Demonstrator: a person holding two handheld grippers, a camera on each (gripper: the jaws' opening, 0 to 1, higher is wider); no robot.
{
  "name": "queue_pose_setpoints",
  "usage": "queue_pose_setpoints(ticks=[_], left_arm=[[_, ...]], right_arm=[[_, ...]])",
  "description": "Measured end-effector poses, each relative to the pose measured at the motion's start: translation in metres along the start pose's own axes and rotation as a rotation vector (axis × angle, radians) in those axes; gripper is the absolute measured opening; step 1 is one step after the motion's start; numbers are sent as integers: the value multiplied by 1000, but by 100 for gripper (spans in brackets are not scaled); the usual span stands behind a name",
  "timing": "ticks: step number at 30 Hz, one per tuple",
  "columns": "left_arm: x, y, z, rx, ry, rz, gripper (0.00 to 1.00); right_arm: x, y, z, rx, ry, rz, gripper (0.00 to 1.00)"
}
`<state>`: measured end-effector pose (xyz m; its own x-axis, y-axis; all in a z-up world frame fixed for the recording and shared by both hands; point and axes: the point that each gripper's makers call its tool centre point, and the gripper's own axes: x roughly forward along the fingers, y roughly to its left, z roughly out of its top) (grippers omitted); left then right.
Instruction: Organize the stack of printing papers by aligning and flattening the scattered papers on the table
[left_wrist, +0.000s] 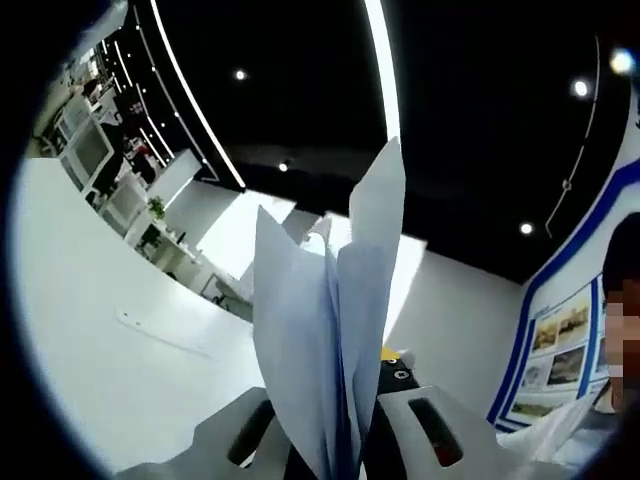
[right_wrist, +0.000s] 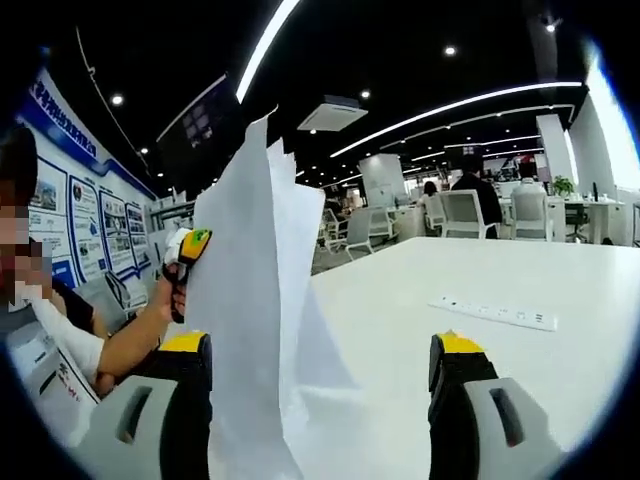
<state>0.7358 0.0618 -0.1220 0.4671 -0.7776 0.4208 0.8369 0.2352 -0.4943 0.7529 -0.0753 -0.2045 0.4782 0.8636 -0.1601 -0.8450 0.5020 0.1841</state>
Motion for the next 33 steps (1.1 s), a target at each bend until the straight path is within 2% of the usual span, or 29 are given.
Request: queue_pose_setpoints(ticks=[6,11,16,20,28,33], left_arm=[[-3,-7,-3,31,26,-10,6],[-1,-18,1,94,66,-31,6],[4,-29,5,166,99,-56,6],[6,-42,13,232,95,-95,6],[6,-57,23,288,88,-175,6],[5,-62,26,313,108,-205,6]], right_arm=[[1,-1,-3,-3,19,22,85],[2,-2,7,-12,2,46,85],[7,6,16,-18,-17,78,84],[8,12,22,-20,-32,107,84],[10,22,35,-20,-86,164,83],[11,22,36,-27,-85,173,83]])
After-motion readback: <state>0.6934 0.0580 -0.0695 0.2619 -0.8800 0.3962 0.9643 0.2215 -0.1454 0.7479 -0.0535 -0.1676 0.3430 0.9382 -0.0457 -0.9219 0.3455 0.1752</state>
